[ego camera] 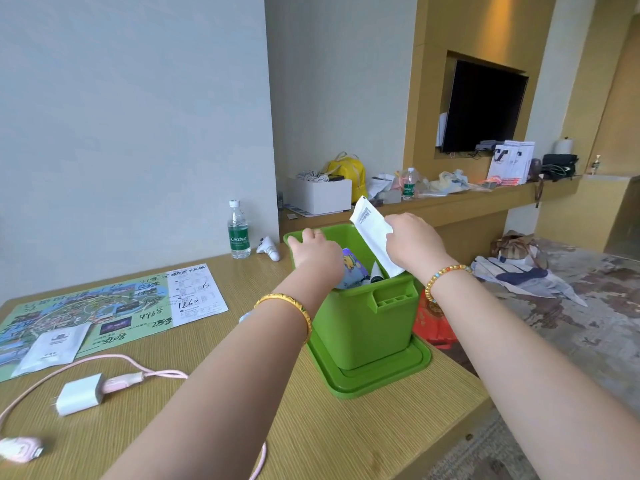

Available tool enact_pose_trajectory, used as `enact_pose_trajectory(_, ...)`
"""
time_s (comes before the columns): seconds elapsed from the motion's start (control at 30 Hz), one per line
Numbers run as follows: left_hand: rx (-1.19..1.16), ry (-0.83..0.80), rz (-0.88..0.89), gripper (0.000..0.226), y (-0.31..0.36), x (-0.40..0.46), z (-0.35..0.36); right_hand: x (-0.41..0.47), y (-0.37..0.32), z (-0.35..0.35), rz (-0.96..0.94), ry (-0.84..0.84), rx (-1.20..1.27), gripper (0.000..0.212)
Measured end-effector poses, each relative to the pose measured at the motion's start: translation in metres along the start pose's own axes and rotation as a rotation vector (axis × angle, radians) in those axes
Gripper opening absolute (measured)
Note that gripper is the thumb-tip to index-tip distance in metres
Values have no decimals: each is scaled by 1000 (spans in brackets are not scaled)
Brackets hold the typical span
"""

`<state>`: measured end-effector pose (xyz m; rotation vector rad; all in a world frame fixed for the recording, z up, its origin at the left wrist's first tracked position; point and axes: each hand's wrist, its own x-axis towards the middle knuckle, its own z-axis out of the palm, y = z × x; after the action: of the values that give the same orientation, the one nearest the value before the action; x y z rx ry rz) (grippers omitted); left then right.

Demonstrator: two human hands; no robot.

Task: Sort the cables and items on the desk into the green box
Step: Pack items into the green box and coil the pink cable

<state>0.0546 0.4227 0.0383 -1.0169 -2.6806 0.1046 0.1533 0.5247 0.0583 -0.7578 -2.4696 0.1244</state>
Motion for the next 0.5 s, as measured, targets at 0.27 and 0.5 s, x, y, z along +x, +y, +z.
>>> enact_pose_trajectory(0.27, -151, -157, -84, 44, -9, 3, 7, 8, -5, 19, 60, -144, -111, 18)
enact_pose_trajectory(0.5, -440, 152, -45, 29, -26, -8, 7, 15, -11, 29, 85, -107, -137, 40)
